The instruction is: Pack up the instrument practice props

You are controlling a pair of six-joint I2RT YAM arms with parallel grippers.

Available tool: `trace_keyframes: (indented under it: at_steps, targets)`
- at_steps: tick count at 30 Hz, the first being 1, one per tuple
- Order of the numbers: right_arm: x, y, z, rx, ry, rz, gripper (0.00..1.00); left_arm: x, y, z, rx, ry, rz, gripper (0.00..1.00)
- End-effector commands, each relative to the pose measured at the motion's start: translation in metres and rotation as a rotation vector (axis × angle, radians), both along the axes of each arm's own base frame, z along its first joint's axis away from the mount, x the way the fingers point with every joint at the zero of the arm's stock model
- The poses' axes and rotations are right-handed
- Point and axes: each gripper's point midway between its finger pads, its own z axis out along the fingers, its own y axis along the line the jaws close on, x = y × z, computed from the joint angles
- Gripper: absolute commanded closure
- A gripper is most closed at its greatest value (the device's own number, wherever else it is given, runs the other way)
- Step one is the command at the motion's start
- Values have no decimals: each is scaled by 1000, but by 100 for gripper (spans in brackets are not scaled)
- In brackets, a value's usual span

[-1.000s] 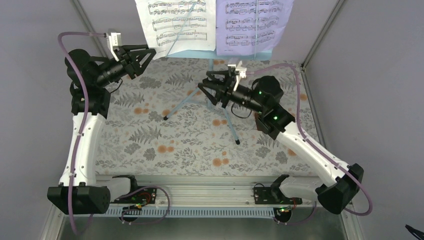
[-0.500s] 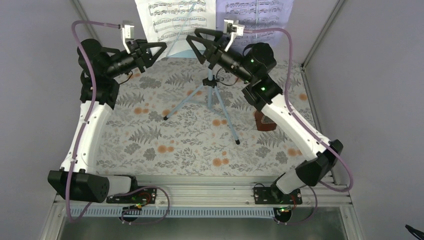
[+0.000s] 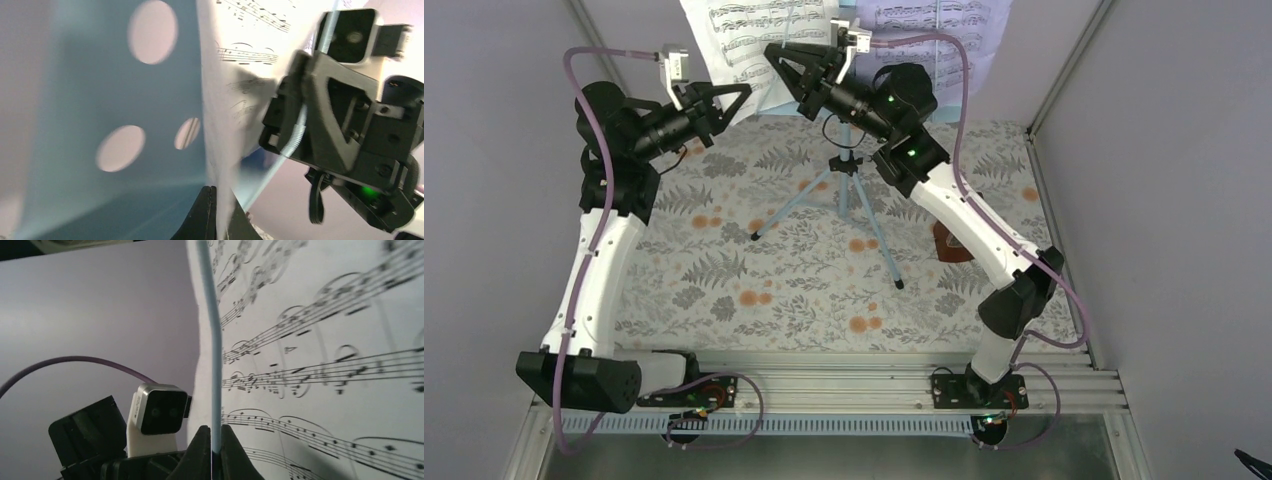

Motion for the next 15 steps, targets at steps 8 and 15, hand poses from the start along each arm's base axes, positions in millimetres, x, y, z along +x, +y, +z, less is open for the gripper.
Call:
trace_keyframes:
  at_steps: [8,15]
  targets:
    - [-14,-4,0,-17,-213,-112,96,11,77,-13,-159,86,257,98]
    - [-11,-10,3,-16,-196,-151,96,10,160,-71,-332,234,493,98]
